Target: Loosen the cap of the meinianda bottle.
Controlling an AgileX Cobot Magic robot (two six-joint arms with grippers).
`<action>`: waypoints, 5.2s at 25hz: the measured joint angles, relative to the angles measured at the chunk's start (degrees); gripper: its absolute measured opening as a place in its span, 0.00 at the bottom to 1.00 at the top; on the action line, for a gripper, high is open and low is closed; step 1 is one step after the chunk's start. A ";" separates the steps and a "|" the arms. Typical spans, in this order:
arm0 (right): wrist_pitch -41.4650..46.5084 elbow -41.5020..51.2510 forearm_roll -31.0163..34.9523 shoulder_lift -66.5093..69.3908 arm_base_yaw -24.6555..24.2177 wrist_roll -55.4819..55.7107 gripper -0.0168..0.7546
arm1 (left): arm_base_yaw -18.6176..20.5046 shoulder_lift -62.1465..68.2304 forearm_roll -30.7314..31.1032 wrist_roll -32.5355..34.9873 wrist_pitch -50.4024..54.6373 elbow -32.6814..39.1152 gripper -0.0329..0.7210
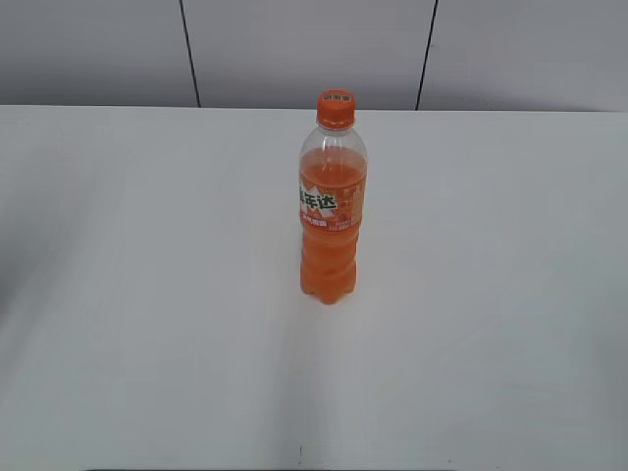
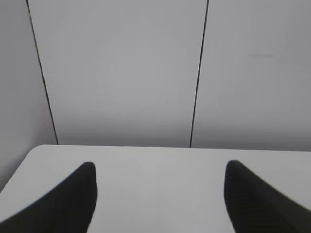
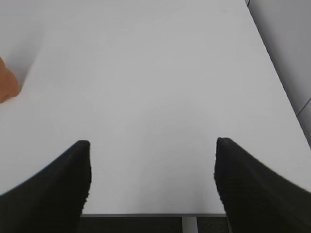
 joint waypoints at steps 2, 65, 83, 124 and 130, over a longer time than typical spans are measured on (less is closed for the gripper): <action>0.00 0.00 -0.05 0.00 0.00 0.00 0.79 | 0.00 1.90 1.74 0.00 -1.41 0.00 0.70; 0.00 0.00 0.02 0.00 0.00 0.06 0.79 | -17.11 65.64 72.83 -35.85 -50.01 -26.23 0.82; -0.05 0.00 0.02 0.00 0.00 0.06 0.79 | -21.13 68.97 70.48 -35.85 -48.51 -30.98 0.82; 7.17 -31.13 1.72 51.97 0.00 3.65 0.51 | -21.29 68.97 68.58 -35.85 -48.49 -30.98 0.62; 7.22 -37.40 5.19 63.28 0.00 3.65 0.50 | -21.29 68.97 68.77 -35.85 -49.04 -30.98 0.61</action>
